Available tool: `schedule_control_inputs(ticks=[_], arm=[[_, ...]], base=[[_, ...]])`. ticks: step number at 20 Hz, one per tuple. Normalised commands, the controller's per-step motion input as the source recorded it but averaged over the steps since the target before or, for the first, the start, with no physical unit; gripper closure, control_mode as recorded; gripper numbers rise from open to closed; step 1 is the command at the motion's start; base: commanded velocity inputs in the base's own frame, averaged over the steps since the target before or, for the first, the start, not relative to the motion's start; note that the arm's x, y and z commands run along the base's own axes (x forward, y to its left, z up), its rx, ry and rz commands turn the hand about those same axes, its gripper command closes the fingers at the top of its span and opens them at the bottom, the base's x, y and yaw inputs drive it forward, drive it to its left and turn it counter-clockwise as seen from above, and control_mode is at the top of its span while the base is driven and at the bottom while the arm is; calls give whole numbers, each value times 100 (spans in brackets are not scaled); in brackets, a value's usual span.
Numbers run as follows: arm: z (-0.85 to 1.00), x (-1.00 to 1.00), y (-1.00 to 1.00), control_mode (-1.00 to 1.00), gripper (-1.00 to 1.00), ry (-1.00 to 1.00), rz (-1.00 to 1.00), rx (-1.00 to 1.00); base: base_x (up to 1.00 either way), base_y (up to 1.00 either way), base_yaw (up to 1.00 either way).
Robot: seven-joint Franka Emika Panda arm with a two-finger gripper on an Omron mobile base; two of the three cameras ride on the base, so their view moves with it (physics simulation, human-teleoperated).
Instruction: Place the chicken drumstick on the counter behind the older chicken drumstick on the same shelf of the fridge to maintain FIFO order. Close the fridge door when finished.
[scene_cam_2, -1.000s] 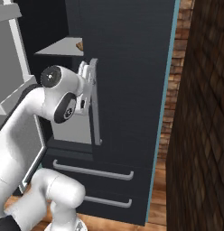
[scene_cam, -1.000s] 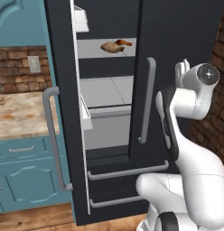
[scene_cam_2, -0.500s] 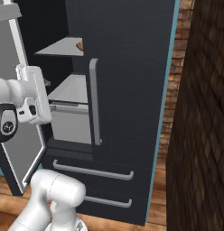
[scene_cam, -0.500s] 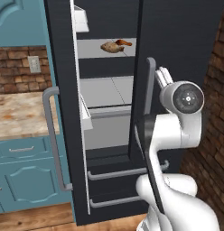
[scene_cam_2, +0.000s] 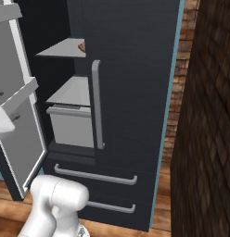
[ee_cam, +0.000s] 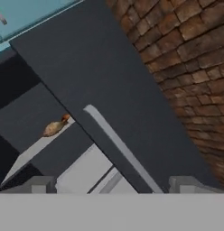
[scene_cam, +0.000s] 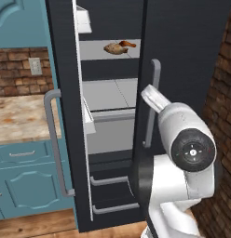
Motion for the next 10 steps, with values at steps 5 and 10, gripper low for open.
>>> schedule_control_inputs(ticks=[5,10], arm=[[-1,-100,34,-100,-100,-15,0,-22],[-28,-57,78,-100,-100,-17,0,-19]], base=[[0,0,0],[0,0,0]])
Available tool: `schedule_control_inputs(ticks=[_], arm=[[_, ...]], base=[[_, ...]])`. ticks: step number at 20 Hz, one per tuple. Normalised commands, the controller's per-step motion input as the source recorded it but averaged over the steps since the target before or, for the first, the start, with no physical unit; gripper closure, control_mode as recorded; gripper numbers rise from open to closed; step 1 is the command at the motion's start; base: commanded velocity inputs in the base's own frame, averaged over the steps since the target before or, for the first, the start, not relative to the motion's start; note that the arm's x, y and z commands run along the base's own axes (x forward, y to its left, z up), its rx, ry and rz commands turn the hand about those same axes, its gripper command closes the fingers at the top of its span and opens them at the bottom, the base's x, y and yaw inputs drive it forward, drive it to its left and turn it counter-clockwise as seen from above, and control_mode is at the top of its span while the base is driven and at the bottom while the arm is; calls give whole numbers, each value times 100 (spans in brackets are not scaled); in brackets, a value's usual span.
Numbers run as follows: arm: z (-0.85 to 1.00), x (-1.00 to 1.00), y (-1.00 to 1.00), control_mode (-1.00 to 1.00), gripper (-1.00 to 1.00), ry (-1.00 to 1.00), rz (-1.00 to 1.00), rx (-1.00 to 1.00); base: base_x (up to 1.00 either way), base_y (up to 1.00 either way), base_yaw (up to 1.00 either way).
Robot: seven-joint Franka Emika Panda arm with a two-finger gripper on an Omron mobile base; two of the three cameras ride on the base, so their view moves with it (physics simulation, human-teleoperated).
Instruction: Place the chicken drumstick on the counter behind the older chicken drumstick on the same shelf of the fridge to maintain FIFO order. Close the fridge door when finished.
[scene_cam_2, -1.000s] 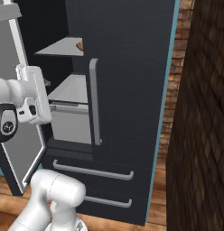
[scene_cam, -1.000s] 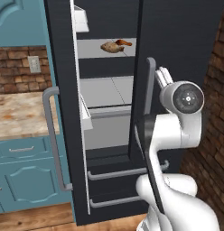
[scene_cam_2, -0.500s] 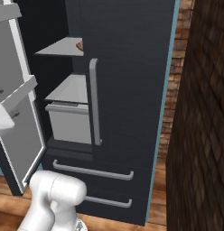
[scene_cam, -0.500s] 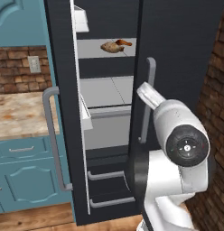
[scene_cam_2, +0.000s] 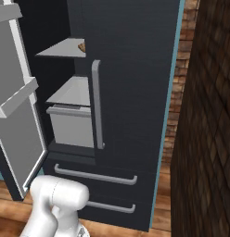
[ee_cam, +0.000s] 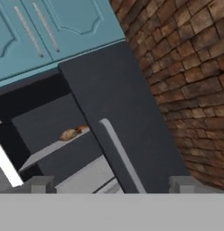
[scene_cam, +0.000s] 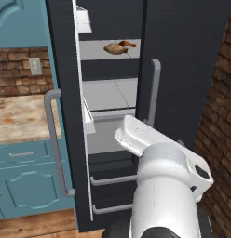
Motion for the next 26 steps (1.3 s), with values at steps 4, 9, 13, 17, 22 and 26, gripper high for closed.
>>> schedule_control_inputs(ticks=[4,9,13,17,22,26], arm=[[-39,15,100,-100,-100,-2,0,-12],[-34,73,100,-100,-100,0,-12,-8],[-26,80,92,-100,-100,0,-14,-4],[-28,80,98,-100,-100,0,-15,-5],[-39,79,76,-100,-100,0,-17,-6],[-38,89,68,-100,-100,0,-19,-5]], base=[[0,0,0],[0,0,0],[0,0,0],[0,0,0],[0,0,0],[0,0,0]])
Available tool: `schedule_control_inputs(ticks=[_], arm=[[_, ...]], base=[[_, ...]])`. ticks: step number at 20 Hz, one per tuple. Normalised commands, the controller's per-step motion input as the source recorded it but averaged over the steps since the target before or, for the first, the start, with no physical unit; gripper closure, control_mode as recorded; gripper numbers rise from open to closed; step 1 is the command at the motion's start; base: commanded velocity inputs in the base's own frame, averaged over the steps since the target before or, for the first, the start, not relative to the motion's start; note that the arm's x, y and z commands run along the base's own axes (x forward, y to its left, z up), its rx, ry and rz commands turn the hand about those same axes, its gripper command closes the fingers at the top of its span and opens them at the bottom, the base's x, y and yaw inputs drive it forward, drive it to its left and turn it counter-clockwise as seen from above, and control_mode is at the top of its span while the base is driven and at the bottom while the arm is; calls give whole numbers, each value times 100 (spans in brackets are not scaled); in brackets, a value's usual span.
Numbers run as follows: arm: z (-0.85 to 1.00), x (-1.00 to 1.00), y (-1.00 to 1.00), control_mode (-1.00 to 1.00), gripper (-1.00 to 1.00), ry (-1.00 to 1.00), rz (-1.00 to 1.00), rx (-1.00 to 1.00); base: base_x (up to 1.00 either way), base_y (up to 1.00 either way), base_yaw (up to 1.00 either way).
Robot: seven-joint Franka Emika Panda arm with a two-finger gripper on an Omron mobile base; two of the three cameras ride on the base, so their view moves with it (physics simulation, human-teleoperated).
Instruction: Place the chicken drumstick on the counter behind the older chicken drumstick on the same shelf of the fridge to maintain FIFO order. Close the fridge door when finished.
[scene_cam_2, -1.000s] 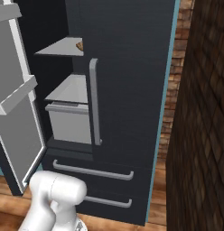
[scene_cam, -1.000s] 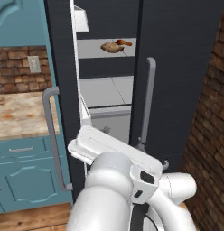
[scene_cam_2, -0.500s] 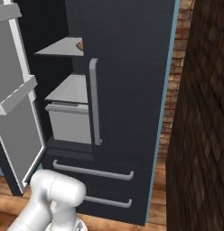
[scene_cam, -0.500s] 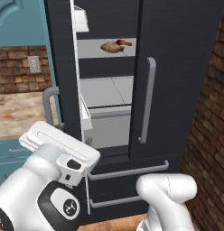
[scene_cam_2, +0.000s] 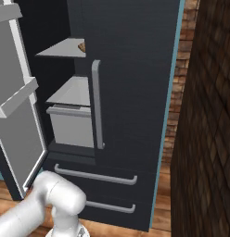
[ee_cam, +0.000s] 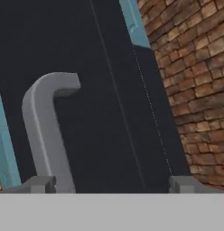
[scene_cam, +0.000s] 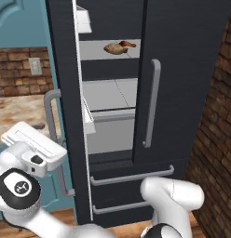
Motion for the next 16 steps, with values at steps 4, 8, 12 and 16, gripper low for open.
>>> schedule_control_inputs(ticks=[4,8,12,16], arm=[[-32,88,46,-100,-100,0,-19,-2],[-23,67,0,-100,-100,0,-18,0],[-21,67,-1,-100,-100,2,-17,0],[-6,42,-45,-100,-100,1,-14,1]], base=[[0,0,0],[0,0,0],[0,0,0],[0,0,0]])
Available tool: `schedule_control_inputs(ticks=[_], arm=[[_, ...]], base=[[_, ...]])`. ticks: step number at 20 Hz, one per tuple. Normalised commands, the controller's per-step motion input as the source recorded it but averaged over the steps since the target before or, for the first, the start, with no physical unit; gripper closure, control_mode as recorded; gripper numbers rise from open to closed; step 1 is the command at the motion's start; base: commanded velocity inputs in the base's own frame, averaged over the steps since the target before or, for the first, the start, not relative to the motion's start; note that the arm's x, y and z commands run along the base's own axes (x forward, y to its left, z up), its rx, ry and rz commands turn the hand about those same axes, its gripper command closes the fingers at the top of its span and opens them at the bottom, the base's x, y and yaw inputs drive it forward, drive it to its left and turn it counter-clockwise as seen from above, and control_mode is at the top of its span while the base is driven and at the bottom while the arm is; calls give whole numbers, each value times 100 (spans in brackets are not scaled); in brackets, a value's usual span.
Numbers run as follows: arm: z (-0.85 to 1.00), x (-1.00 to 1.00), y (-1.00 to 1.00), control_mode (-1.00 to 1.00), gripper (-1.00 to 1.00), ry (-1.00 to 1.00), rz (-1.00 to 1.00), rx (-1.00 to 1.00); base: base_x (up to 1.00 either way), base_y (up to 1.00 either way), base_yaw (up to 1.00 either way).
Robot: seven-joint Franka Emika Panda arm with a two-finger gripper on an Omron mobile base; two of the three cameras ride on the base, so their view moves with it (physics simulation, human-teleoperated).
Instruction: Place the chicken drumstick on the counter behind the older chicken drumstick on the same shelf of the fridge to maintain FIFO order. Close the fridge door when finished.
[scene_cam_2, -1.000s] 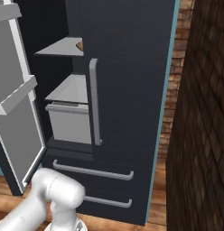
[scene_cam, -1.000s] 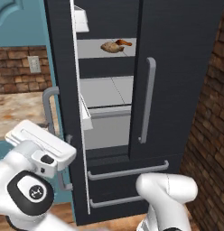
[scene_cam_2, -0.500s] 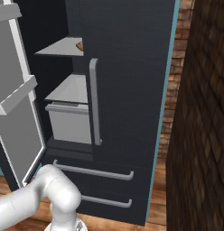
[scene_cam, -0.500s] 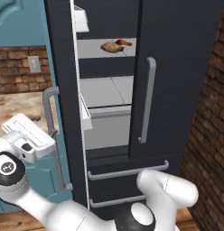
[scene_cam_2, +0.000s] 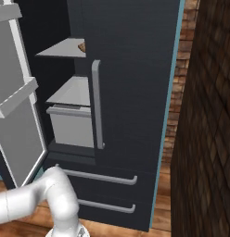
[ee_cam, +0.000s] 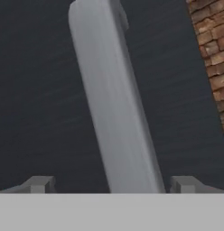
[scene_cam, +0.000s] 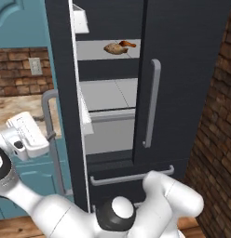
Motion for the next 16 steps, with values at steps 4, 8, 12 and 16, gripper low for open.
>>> schedule_control_inputs(ticks=[4,8,12,16], arm=[[0,4,-99,-100,-100,0,-10,7],[0,0,-100,-100,-100,0,-4,8],[0,0,-100,-100,-100,0,-1,7],[0,0,-100,-100,-100,0,0,5]], base=[[0,0,0],[0,0,0],[0,0,0],[0,0,0]])
